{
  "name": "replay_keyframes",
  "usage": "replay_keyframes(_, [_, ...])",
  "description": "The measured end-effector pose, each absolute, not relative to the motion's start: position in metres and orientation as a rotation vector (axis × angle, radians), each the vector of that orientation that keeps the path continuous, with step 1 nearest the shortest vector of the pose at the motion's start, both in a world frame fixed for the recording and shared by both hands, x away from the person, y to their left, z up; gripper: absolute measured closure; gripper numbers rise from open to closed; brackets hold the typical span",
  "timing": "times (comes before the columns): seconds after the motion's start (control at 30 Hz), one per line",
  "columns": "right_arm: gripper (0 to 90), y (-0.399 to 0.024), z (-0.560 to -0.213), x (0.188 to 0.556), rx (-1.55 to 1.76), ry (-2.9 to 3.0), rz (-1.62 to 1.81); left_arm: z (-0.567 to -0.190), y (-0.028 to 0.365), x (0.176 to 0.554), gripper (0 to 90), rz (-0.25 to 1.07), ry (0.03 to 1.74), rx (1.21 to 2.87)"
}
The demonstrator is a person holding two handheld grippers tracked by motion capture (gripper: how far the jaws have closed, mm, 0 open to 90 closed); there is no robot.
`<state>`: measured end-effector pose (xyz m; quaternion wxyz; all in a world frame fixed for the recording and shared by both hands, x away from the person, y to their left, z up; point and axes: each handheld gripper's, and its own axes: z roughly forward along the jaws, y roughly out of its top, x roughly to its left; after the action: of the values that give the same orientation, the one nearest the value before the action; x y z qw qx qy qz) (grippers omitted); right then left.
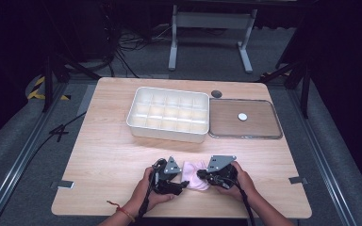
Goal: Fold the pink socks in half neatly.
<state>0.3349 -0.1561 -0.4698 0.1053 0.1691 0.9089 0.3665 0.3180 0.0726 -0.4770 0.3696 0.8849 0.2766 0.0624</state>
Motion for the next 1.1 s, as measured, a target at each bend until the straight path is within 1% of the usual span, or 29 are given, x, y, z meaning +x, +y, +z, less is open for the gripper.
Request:
replay_keyframes(0.03, [87.3,-0.156,-0.470,0.335,0.498,2.675,1.079,-0.477,0.073,0.318,47.0,0.149,0.705,2.264])
replay_keyframes(0.1, [87.4,-0.155,-0.470,0.335,0.500,2.669,1.074,-0.477,0.073,0.319,56.2,0.128,0.699,2.258])
replay_keyframes(0.13, [87.3,-0.156,-0.470,0.336,0.510,2.676,1.090,-0.477,0.073,0.319,63.2,0.107,0.705,2.252])
replay_keyframes(0.17, [87.3,-0.156,-0.470,0.336,0.523,2.678,1.097,-0.477,0.072,0.319,66.9,0.058,0.726,2.232])
replay_keyframes(0.27, [85.5,-0.158,-0.470,0.337,0.530,2.679,1.107,-0.477,0.073,0.320,73.5,0.043,0.713,2.241])
replay_keyframes(0.37, [80.2,-0.159,-0.466,0.337,0.539,2.659,1.097,-0.478,0.073,0.321,75.4,0.017,0.712,2.227])
replay_keyframes(0.43, [79.0,-0.165,-0.455,0.336,0.564,2.607,1.121,-0.477,0.073,0.321,76.0,0.018,0.708,2.235])
replay_keyframes(0.47, [79.0,-0.165,-0.455,0.336,0.564,2.607,1.121,-0.477,0.073,0.321,76.1,0.018,0.708,2.235])
replay_keyframes(0.5, [79.8,-0.167,-0.452,0.336,0.567,2.589,1.137,-0.477,0.073,0.322,76.1,0.022,0.703,2.240])
replay_keyframes(0.6, [86.7,-0.171,-0.437,0.332,0.530,2.552,1.205,-0.477,0.073,0.322,76.1,0.020,0.692,2.248])
replay_keyframes(0.67, [87.3,-0.169,-0.436,0.329,0.500,2.565,1.201,-0.477,0.073,0.322,76.1,0.022,0.691,2.250])
replay_keyframes(0.8, [88.5,-0.155,-0.444,0.322,0.404,2.614,1.132,-0.477,0.074,0.324,76.2,0.013,0.694,2.248])
replay_keyframes(1.03, [89.3,-0.142,-0.465,0.328,0.421,2.682,1.047,-0.477,0.076,0.326,76.6,0.019,0.694,2.245])
replay_keyframes(1.1, [89.4,-0.143,-0.468,0.329,0.442,2.686,1.072,-0.476,0.077,0.327,78.2,0.017,0.700,2.243])
